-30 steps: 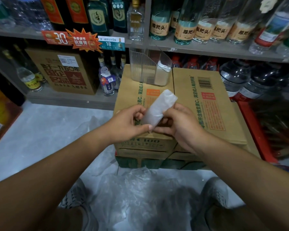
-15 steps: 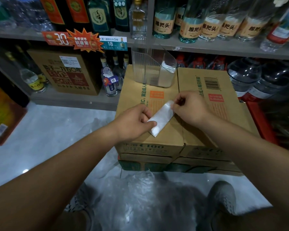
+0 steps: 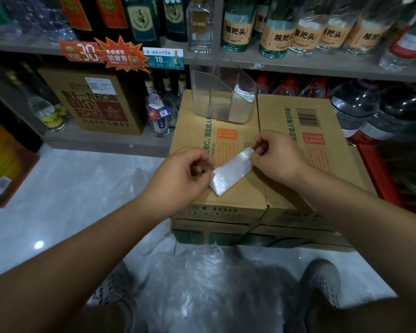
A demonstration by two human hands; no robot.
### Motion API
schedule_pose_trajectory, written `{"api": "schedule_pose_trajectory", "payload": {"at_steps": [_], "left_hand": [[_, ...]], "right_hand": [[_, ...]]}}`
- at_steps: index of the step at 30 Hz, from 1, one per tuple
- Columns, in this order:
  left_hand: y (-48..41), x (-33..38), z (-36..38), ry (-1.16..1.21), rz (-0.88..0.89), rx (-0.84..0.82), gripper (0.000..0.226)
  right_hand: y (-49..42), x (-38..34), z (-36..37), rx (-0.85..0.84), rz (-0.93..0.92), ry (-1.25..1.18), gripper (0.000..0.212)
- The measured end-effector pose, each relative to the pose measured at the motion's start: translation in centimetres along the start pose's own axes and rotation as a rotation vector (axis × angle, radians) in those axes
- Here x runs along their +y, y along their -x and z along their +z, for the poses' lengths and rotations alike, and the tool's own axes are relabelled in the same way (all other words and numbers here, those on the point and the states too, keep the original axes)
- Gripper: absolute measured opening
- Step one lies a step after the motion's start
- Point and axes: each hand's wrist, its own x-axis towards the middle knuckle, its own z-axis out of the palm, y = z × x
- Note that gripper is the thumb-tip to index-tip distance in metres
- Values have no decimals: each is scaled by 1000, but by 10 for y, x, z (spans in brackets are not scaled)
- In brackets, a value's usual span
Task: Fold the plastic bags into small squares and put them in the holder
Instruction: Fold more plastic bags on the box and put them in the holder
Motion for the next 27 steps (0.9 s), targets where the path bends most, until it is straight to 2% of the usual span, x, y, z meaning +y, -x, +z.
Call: {"api": "schedule_pose_trajectory", "payload": {"at_steps": [3,6,14,19,24,27], "left_hand": [[14,-1,1,-376,365,-25,24],[28,-7,9,-566,510,-128,39],[41,-29,14,-746,481,-312,57],[40,-26,12,-642,456,-320,65],[38,-20,11,-513,425,-246,53],[34,-21,9,-476,399,-224,51]], "right_hand": [[8,1,0,-26,-11,-1,18],[10,4,0,-35,-23,-9,18],[8,11,-5,38,-53,63,10],[20,-2,-7,122,-181,92,9],[51,-14,0,-163,-386,93,13],[57,-8,4,-222,-415,116,18]]}}
